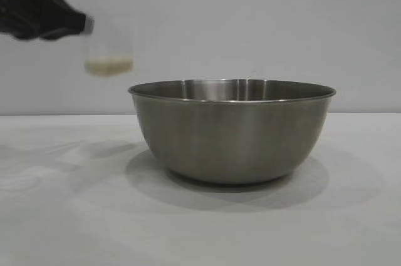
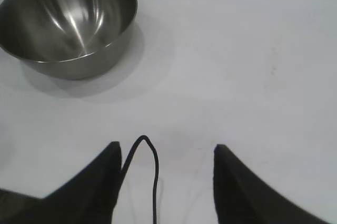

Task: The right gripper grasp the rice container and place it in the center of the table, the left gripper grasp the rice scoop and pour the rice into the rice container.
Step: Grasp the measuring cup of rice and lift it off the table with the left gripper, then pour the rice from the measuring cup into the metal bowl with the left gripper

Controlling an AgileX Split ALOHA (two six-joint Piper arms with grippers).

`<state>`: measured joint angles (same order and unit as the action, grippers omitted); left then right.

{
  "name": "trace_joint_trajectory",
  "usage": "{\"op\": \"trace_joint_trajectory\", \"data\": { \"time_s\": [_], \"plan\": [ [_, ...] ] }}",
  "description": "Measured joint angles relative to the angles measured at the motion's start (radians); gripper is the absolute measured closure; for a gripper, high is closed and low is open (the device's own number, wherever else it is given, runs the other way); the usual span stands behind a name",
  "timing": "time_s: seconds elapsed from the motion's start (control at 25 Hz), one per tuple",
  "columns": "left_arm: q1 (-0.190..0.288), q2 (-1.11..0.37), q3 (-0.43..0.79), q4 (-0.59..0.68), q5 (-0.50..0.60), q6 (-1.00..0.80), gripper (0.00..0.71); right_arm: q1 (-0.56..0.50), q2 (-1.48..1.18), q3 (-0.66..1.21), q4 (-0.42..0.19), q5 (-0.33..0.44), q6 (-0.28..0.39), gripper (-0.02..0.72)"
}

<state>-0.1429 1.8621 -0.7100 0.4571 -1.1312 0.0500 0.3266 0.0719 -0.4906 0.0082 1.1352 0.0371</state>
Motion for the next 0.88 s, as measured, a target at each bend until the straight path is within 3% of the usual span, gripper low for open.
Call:
{"op": "trace_joint_trajectory", "data": {
  "time_s": [0.36,0.6,0.72,0.88],
  "plan": [
    [-0.017,-0.01,-0.169,0.316,0.003,0.201,0.71,0.0,0.0,0.0,0.0,0.0,0.0,0.326],
    [-0.141,-0.014,-0.241,0.421,0.168,0.44,0.71,0.0,0.0,0.0,0.0,0.0,0.0,0.326],
    [-0.204,-0.014,-0.241,0.425,0.266,0.644,0.71,0.0,0.0,0.0,0.0,0.0,0.0,0.326],
    [-0.256,-0.014,-0.241,0.401,0.309,0.888,0.71,0.0,0.0,0.0,0.0,0.0,0.0,0.326]
  ]
}}
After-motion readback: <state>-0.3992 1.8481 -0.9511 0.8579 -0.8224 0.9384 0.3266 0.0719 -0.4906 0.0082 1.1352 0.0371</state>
